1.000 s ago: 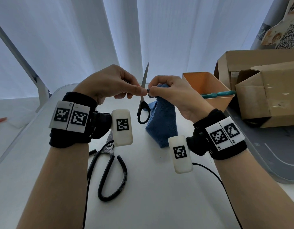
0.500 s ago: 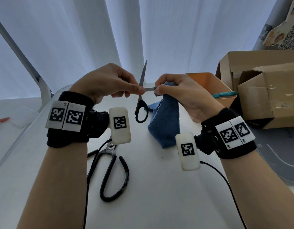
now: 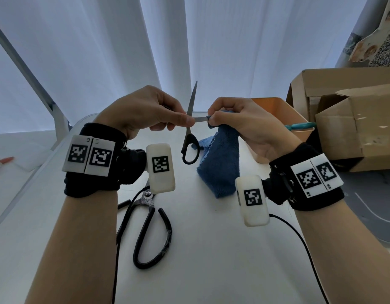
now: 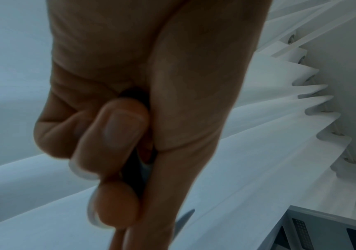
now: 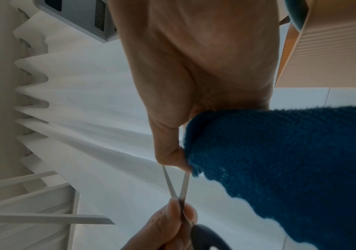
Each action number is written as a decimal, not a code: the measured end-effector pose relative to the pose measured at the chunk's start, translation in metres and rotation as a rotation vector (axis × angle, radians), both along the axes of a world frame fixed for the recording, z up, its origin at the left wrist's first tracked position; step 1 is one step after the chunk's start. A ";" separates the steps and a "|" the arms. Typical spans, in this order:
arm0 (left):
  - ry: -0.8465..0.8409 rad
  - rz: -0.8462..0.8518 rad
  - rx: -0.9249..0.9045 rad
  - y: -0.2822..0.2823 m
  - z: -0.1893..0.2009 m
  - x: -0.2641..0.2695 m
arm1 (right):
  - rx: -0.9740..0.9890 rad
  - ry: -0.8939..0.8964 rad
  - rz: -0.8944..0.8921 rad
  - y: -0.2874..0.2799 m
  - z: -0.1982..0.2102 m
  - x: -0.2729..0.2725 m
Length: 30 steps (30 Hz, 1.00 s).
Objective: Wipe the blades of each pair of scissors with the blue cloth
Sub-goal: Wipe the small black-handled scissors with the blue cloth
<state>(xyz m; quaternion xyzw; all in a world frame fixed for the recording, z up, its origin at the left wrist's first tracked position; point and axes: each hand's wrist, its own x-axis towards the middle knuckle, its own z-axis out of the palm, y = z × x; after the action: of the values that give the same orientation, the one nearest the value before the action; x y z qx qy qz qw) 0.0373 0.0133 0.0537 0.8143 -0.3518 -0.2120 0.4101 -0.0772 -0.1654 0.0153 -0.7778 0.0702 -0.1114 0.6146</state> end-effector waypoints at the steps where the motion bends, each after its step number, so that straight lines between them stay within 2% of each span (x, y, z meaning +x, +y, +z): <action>1: 0.002 0.001 -0.001 0.001 0.000 0.000 | 0.005 0.000 0.000 -0.001 0.000 0.000; 16: 0.005 0.056 -0.016 0.002 -0.003 0.003 | 0.093 -0.035 -0.122 -0.009 -0.004 0.004; 22: -0.008 0.083 -0.008 0.012 -0.001 0.007 | 0.313 -0.158 -0.355 -0.026 -0.006 0.003; 25: 0.008 0.106 -0.057 0.015 -0.001 0.011 | 0.388 -0.145 -0.282 -0.028 -0.008 0.000; 30: 0.017 0.063 -0.030 0.011 -0.002 0.007 | 0.282 -0.157 -0.161 -0.016 -0.005 0.003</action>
<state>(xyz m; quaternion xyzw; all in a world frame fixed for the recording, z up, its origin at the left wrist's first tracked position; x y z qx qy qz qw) 0.0445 0.0241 0.0513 0.8170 -0.3255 -0.2009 0.4316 -0.0740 -0.1812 0.0105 -0.6648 0.0990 -0.2096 0.7101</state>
